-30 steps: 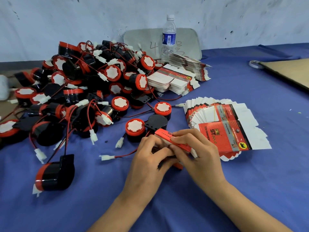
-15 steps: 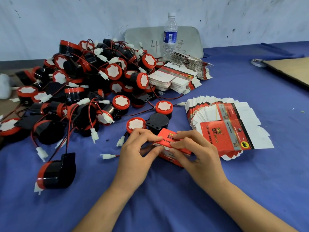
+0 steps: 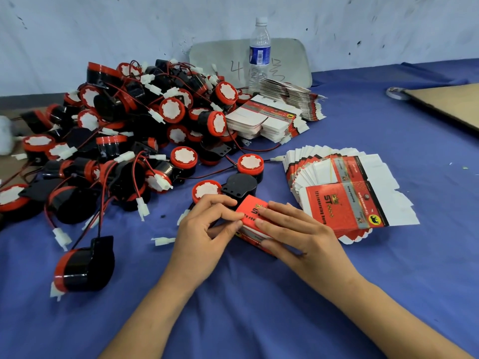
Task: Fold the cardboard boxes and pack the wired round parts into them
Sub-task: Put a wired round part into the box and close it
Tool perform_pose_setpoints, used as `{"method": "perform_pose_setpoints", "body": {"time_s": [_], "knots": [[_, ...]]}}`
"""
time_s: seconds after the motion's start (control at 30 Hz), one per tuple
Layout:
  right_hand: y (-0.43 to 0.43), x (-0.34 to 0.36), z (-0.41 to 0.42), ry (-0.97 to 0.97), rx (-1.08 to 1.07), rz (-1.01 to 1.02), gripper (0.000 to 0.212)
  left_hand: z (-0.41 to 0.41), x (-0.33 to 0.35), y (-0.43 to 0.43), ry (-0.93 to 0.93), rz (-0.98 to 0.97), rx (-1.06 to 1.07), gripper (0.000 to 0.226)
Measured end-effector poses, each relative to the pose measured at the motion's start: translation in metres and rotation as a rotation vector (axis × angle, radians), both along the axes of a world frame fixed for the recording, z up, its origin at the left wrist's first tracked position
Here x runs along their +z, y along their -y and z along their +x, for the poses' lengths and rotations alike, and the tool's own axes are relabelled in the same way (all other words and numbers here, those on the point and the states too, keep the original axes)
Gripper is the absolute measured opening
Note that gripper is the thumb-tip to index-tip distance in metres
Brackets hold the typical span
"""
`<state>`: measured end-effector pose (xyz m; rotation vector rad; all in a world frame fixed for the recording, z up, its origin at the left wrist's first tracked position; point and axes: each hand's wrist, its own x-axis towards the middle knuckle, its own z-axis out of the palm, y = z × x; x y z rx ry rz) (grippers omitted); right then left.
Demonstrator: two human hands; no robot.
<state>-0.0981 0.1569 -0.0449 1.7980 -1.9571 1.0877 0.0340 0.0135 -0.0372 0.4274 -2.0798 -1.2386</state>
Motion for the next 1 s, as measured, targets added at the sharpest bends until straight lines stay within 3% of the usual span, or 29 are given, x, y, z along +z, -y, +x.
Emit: {"method": "perform_pose_setpoints", "body": {"time_s": [0.17,0.43,0.6,0.73,1.0], "knots": [[-0.001,-0.002,0.002,-0.085,-0.022,0.023,0.03,0.001,-0.001,0.001,0.019,-0.096,-0.023,0.021],[-0.006,-0.004,0.004,-0.18,-0.063,0.055,0.029,0.0,0.0,0.006,0.073,-0.324,-0.052,0.012],[-0.009,-0.009,0.006,-0.158,-0.131,0.059,0.034,0.0,-0.003,0.002,0.051,-0.322,-0.066,0.01],[-0.009,-0.006,0.003,-0.264,-0.379,0.134,0.065,0.0,-0.005,-0.001,0.038,-0.314,-0.062,0.019],[-0.004,-0.007,0.005,-0.229,-0.289,0.165,0.048,-0.005,-0.009,-0.006,0.098,-0.261,-0.132,0.037]]}}
